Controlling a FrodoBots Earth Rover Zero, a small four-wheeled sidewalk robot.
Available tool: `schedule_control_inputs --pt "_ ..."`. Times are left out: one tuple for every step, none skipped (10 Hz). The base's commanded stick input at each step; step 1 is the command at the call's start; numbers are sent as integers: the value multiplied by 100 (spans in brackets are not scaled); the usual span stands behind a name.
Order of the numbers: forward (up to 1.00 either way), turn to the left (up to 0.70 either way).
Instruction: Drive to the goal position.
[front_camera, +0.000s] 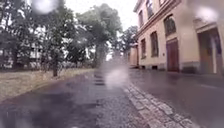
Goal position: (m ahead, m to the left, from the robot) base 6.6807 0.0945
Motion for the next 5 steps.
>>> schedule_control_inputs --pt "70 0" --pt "70 0" --pt "70 0" --pt "70 0" --pt "70 0"
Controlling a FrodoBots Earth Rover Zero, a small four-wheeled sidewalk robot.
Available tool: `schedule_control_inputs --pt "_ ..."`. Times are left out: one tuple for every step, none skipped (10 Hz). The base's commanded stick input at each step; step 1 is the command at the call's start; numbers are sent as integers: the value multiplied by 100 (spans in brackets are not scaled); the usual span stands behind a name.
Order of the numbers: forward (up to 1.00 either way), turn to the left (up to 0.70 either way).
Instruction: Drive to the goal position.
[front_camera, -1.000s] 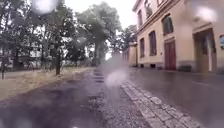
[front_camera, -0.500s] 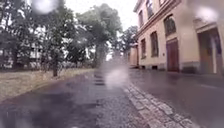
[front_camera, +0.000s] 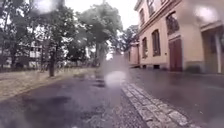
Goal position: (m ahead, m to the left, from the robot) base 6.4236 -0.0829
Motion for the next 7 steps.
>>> schedule_control_inputs --pt "70 0" --pt "70 0" --pt "70 0" --pt "70 0" --pt "70 0" --pt "70 0" --pt "70 0"
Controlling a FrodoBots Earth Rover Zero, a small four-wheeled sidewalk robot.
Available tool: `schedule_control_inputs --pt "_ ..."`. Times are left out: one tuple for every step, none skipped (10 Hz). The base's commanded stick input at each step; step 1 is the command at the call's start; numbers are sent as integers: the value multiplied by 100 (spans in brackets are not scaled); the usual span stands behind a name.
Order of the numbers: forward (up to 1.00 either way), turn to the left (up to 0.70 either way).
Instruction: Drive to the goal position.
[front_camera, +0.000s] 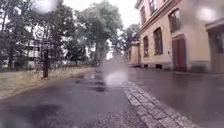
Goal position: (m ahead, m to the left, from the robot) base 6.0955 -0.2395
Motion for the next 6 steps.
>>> schedule_control_inputs --pt "70 0" --pt "70 0" --pt "70 0" --pt "70 0" --pt "70 0" --pt "70 0"
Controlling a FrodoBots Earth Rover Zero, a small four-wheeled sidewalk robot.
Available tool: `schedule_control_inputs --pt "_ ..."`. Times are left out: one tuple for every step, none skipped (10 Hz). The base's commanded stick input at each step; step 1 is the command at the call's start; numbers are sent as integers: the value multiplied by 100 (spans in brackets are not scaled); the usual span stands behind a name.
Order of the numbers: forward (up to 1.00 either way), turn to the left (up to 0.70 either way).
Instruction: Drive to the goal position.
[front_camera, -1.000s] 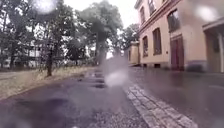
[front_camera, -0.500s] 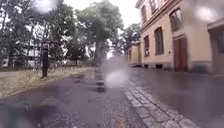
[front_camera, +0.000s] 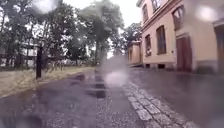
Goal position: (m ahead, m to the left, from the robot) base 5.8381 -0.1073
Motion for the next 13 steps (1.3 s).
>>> schedule_control_inputs --pt "70 0" --pt "70 0" --pt "70 0" --pt "70 0" --pt "70 0" --pt "70 0" --pt "70 1" --pt "70 2" --pt "70 3" --pt "70 3" --pt "70 4" --pt "70 4" --pt "70 4"
